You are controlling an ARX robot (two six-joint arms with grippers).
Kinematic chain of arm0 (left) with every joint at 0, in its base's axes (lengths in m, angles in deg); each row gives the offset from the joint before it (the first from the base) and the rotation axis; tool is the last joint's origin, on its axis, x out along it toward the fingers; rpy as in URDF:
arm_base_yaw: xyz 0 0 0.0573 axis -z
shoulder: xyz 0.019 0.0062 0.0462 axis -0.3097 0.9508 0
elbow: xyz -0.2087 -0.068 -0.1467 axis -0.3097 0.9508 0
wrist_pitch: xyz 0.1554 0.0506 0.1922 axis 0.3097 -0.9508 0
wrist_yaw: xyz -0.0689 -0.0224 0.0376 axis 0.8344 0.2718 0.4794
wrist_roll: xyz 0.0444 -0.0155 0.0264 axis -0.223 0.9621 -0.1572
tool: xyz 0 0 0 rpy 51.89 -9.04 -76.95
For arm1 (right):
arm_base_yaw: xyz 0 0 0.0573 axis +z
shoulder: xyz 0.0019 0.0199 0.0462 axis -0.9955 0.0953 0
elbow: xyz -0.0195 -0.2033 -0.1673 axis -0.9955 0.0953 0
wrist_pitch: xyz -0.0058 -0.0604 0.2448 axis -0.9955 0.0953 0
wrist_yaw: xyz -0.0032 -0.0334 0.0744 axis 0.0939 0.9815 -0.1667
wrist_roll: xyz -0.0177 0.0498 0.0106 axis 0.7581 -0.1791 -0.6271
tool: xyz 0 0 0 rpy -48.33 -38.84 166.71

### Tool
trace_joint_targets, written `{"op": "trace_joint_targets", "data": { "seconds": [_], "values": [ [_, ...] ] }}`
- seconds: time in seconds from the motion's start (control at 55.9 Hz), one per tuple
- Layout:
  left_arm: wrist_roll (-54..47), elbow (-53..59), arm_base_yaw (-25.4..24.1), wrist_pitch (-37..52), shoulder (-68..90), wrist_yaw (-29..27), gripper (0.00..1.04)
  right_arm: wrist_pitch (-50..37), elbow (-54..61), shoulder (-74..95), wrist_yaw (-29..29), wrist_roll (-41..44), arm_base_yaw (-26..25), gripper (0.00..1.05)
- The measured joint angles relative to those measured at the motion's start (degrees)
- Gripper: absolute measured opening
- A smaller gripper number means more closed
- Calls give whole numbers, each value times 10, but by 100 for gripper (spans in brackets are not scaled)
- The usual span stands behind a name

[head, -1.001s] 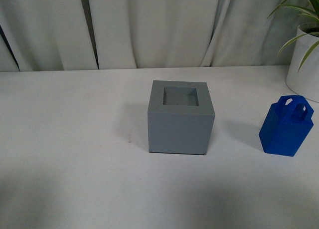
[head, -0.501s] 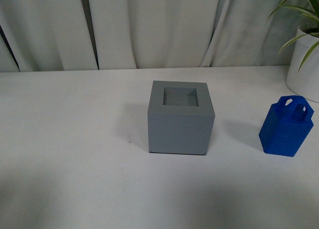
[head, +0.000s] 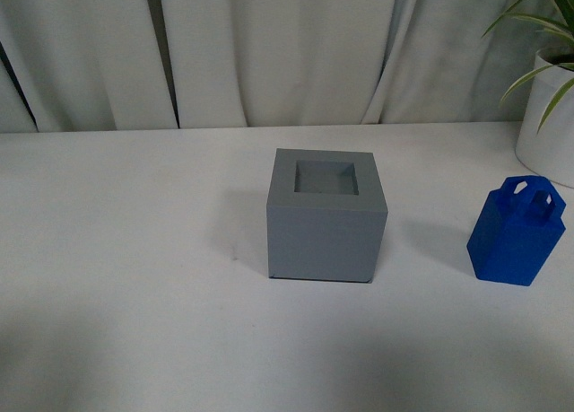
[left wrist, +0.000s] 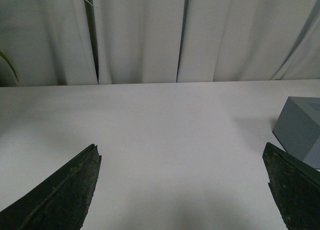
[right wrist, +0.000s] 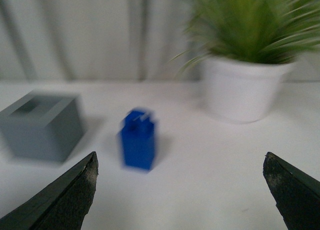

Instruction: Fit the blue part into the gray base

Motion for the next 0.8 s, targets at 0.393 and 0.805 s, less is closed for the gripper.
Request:
{"op": "trace_joint_targets", "data": {
  "seconds": [0.393, 0.805],
  "values": [
    [0, 0, 0, 0, 0, 1, 99, -23, -184, 406, -345, 121, 10, 97],
    [0, 0, 0, 0, 0, 1, 99, 283, -580, 746, -268, 424, 81, 97]
  ]
}}
